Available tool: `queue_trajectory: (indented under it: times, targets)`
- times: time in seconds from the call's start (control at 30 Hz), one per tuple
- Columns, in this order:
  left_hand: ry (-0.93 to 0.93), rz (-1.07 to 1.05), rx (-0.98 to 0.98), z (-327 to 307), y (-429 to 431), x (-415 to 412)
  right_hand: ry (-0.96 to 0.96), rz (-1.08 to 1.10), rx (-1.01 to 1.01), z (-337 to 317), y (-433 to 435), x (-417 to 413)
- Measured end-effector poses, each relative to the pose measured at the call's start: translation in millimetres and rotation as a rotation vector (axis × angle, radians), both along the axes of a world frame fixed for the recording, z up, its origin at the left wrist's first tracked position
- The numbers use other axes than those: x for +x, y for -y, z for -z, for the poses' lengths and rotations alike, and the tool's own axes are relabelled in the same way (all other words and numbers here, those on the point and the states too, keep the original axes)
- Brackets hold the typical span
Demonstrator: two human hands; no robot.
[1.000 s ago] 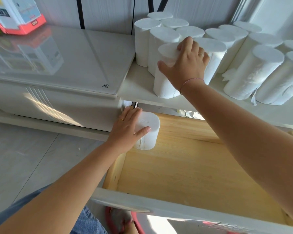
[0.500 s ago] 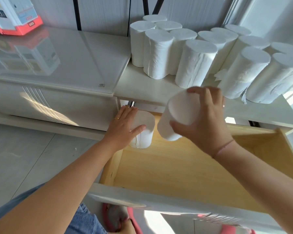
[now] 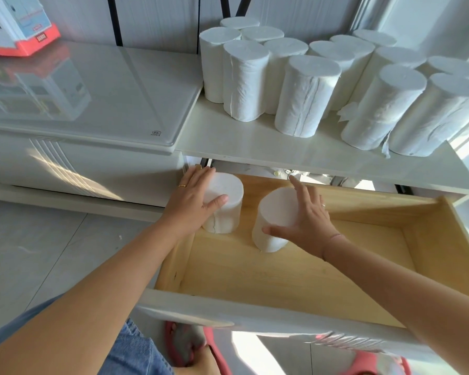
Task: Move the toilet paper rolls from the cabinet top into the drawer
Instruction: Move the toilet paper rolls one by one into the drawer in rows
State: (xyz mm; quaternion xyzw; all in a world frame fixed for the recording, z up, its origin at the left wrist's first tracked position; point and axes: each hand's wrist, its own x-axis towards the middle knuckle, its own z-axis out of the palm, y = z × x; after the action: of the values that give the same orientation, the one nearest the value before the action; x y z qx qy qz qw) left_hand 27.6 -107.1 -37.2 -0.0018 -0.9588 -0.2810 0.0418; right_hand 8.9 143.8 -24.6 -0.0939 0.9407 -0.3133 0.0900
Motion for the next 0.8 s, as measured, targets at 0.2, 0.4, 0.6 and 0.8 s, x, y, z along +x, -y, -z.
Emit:
queue_trajectory:
  times: [0.2, 0.4, 0.6, 0.8]
  targets:
    - [0.014, 0.001, 0.006, -0.9, -0.6, 0.3, 0.534, 0.124, -0.209, -18.5, -9.9, -14.7]
    - [0.009, -0.004, -0.007, -0.5, 0.2, -0.6, 0.905, 0.334, -0.584, -5.3, 36.3, 19.5]
    - [0.023, -0.013, 0.057, -2.0, -0.5, -0.3, 1.054, 0.449, -0.755, 5.1, 81.6, 33.6]
    - [0.039, -0.007, 0.005, 1.0, -0.5, -1.4, 1.065, 0.311, -0.775, 11.9, 96.8, 30.8]
